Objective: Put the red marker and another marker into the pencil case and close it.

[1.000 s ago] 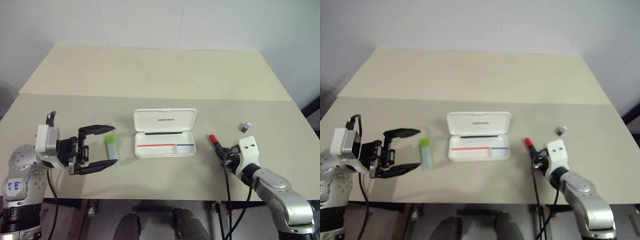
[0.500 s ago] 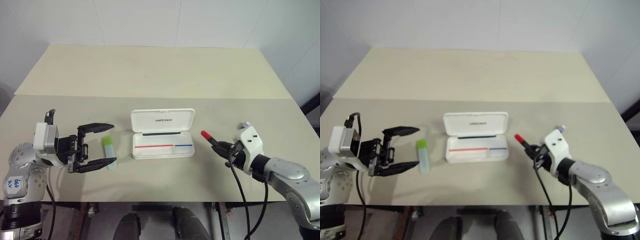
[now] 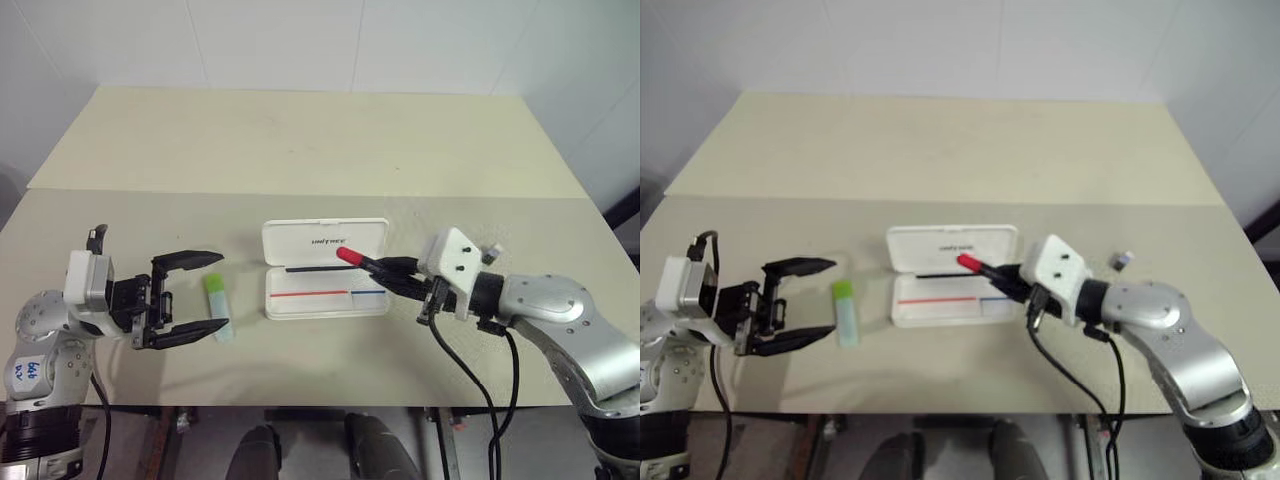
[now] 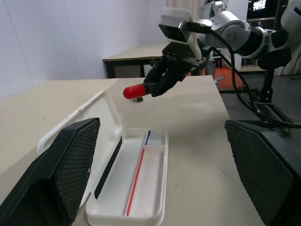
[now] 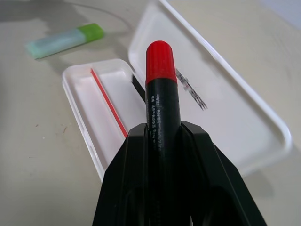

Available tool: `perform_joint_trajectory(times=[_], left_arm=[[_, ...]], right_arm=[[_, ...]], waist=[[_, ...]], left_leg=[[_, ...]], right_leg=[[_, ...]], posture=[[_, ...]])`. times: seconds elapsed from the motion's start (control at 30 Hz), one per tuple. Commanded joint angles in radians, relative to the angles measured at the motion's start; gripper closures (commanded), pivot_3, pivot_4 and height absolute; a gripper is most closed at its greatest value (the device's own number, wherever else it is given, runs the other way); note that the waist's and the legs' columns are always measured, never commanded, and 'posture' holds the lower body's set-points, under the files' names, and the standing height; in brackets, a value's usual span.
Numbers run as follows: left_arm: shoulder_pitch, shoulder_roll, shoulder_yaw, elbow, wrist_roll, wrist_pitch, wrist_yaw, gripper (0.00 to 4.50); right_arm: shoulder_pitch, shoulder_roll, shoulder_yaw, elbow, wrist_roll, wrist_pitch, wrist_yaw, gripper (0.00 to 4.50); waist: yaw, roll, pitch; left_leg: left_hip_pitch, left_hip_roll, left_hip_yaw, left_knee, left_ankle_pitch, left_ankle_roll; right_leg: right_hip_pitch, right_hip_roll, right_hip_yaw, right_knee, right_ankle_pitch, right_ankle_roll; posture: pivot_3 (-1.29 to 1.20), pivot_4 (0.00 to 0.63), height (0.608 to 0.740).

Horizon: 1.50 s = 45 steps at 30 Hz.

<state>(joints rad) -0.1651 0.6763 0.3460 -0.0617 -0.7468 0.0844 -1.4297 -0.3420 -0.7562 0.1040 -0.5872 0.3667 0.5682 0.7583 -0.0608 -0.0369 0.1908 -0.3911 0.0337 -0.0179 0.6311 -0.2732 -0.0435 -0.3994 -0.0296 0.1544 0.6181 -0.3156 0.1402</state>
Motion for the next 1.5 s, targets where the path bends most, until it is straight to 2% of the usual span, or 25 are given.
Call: perform_joint_trajectory(times=[0.03, 0.2, 0.4, 0.87, 1.07, 1.43, 1.5], left_arm=[[0.007, 0.023, 0.029, 0.018, 0.0, -0.021, -0.02, 0.0], [0.003, 0.022, 0.025, 0.039, 0.014, -0.041, -0.025, 0.0], [0.014, 0.009, 0.019, 0.01, 0.01, -0.043, 0.0, 0.0], [0.05, 0.014, 0.032, -0.029, -0.012, -0.027, 0.022, 0.0], [0.063, 0.014, 0.039, -0.041, -0.017, -0.025, 0.03, 0.0], [0.066, 0.014, 0.04, -0.043, -0.013, -0.033, 0.04, 0.0], [0.065, 0.015, 0.04, -0.041, -0.012, -0.034, 0.04, 0.0]], right_arm=[[-0.065, 0.01, 0.12, 0.05, -0.12, -0.145, 0.058, 3.9], [-0.142, 0.061, 0.256, 0.167, -0.274, -0.296, 0.082, 3.9], [-0.196, 0.147, 0.338, 0.298, -0.397, -0.442, 0.087, 3.9], [-0.335, 0.277, 0.368, 0.577, -0.561, -0.63, 0.083, 3.9], [-0.352, 0.305, 0.36, 0.632, -0.594, -0.667, 0.086, 3.9], [-0.32, 0.303, 0.35, 0.545, -0.565, -0.6, 0.154, 0.06], [-0.298, 0.294, 0.336, 0.486, -0.527, -0.551, 0.187, 0.02]], waist=[[-0.002, 0.0, 0.0], [-0.002, 0.0, 0.0], [-0.002, 0.0, 0.0], [-0.024, 0.0, 0.0], [-0.027, 0.0, 0.0], [-0.026, 0.0, 0.0], [-0.025, 0.0, 0.0]], left_leg=[[0.0, 0.0, 0.0, 0.0, 0.0, 0.0], [0.0, 0.0, 0.0, 0.0, 0.0, 0.0], [0.0, 0.0, 0.0, 0.0, 0.0, 0.0], [0.0, 0.001, -0.001, 0.002, 0.001, -0.001], [0.0, 0.001, -0.001, 0.001, 0.001, -0.001], [0.0, 0.001, -0.001, 0.001, 0.001, -0.002], [0.0, 0.001, -0.001, 0.001, 0.001, -0.002]], right_leg=[[0.0, 0.0, 0.0, 0.0, 0.0, 0.0], [-0.001, 0.0, -0.001, 0.002, -0.001, -0.001], [-0.003, 0.0, -0.001, 0.004, -0.001, -0.002], [-0.004, 0.0, -0.001, 0.009, -0.001, -0.002], [-0.005, 0.0, -0.001, 0.01, -0.001, -0.002], [-0.005, 0.001, -0.001, 0.011, -0.001, -0.002], [-0.005, 0.001, -0.001, 0.01, -0.001, -0.002]], posture=[[0.0, 0.15, 0.74], [0.0, 0.15, 0.74], [0.0, 0.15, 0.74], [0.0, 0.15, 0.74], [0.0, 0.15, 0.74], [0.0, 0.15, 0.74], [0.0, 0.15, 0.74]])
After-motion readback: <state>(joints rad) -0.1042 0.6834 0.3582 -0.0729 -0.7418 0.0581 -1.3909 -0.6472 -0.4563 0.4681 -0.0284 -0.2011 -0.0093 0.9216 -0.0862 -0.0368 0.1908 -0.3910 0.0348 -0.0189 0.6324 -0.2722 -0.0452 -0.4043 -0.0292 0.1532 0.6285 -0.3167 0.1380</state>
